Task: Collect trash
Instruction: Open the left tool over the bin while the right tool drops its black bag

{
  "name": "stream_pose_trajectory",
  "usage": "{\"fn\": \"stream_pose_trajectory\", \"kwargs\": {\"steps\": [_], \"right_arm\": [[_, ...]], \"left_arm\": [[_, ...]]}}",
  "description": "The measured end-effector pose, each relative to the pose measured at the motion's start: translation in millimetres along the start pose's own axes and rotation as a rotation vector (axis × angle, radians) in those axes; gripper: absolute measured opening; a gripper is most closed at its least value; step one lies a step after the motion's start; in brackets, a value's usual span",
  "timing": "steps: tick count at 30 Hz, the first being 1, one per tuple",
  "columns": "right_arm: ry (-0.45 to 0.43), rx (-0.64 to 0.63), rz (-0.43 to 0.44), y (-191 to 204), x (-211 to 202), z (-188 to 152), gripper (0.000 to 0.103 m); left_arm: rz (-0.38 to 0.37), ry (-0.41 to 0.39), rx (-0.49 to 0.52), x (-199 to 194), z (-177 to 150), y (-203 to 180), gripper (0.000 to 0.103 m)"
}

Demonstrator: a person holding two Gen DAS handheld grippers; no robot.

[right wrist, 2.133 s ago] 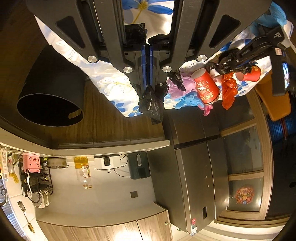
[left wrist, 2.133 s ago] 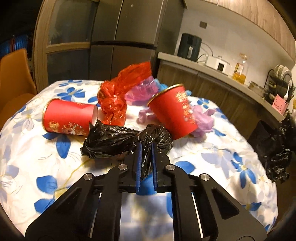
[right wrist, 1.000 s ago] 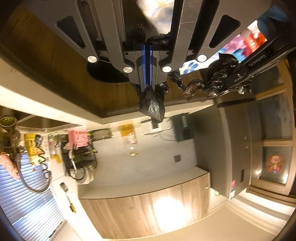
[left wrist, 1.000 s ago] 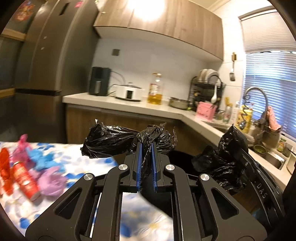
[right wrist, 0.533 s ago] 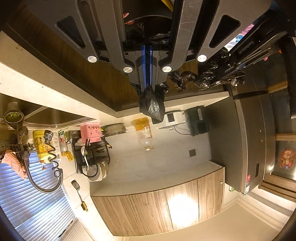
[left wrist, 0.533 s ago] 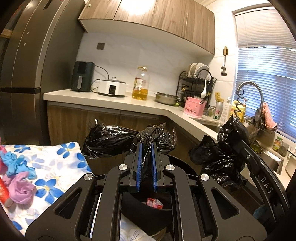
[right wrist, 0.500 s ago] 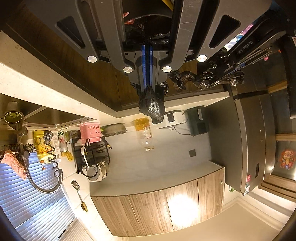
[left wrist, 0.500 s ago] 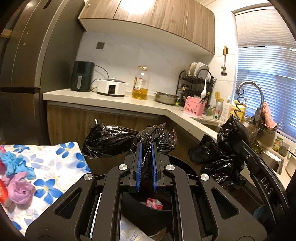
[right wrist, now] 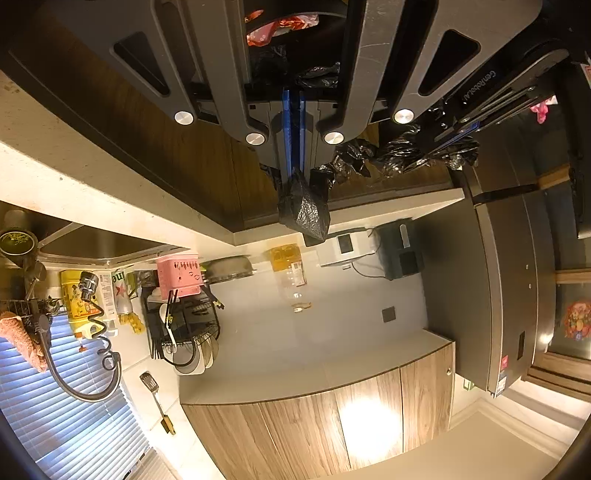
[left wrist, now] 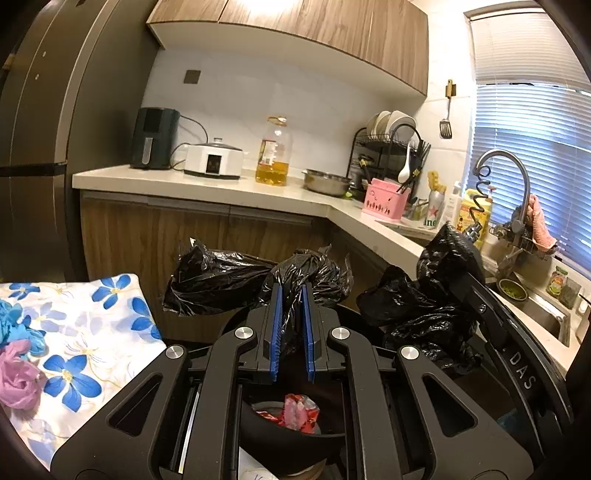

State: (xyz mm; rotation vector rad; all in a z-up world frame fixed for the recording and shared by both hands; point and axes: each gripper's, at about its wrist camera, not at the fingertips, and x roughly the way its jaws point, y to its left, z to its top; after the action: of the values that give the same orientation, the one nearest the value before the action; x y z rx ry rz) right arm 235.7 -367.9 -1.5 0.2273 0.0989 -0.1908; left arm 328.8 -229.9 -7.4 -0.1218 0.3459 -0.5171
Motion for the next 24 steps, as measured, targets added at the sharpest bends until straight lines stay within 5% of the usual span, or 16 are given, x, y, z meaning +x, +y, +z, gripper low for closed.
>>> {"fn": "stream_pose_trajectory", "kwargs": {"steps": [2,7,11,15,24], "right_arm": [[0.005,0.001,0.0,-2.0,3.9,-0.8,0.026],[0.026,0.014,-0.015,-8.1,8.4,-3.6,0.032],[0.023,0.022,-0.032,-13.4,4.3,-4.5,0.047],[0.031,0.024,-0.04,-14.6,-1.6,-6.2,0.054],[0.056,-0.011,-0.043,-0.8,-14.5,-13.4,0.069]], "left_arm": [[-0.009,0.009,-0.007,4.8,-1.0,0.2,0.01],[-0.014,0.041,0.003,15.8,-6.4,-0.1,0.017],[-0.005,0.051,-0.008,17.9,-10.8,5.4,0.053],[0.03,0.043,-0.018,9.9,-14.9,13.9,0.066],[0.141,0.032,-0.012,-17.1,-21.7,25.8,0.079]]}}
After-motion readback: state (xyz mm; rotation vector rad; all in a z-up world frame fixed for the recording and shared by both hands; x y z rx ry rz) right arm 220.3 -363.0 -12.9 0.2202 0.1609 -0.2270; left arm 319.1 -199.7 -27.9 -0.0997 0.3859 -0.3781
